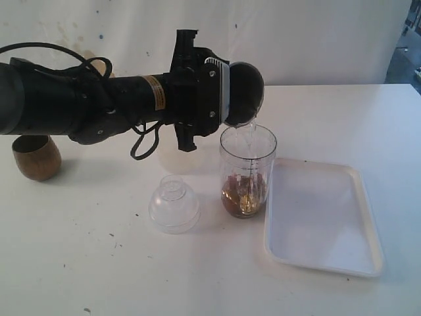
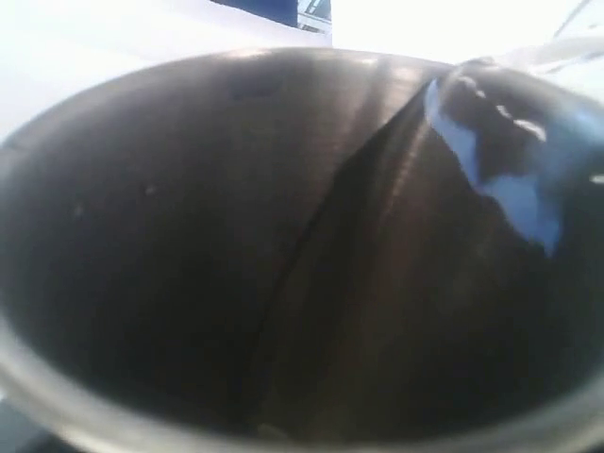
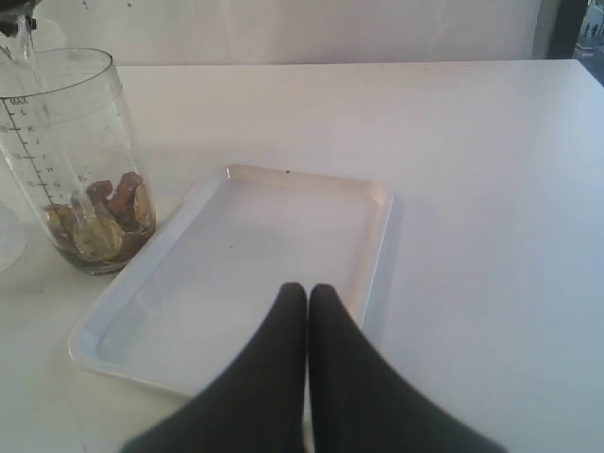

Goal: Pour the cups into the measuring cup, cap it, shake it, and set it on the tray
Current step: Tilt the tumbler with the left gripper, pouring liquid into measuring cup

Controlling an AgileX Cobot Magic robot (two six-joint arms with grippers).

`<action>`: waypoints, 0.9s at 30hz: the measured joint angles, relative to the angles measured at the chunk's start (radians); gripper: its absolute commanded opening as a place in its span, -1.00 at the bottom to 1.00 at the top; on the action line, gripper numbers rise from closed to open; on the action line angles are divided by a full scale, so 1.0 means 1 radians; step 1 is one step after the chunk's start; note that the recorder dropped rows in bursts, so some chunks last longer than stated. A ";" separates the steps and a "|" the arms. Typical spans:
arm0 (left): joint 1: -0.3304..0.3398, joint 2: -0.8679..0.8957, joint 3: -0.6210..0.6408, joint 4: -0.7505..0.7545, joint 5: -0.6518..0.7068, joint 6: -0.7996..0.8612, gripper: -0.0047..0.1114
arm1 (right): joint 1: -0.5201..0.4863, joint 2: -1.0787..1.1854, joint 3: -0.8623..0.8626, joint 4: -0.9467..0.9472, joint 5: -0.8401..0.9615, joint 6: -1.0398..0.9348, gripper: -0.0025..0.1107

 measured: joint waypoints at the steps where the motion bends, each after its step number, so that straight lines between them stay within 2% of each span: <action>1: 0.000 0.000 0.000 0.002 -0.001 0.013 -0.92 | 0.000 0.000 0.000 0.000 0.000 0.000 -0.96; 27: 0.000 0.000 -0.010 0.002 -0.045 0.156 -0.92 | 0.000 0.000 0.000 0.000 0.000 0.000 -0.96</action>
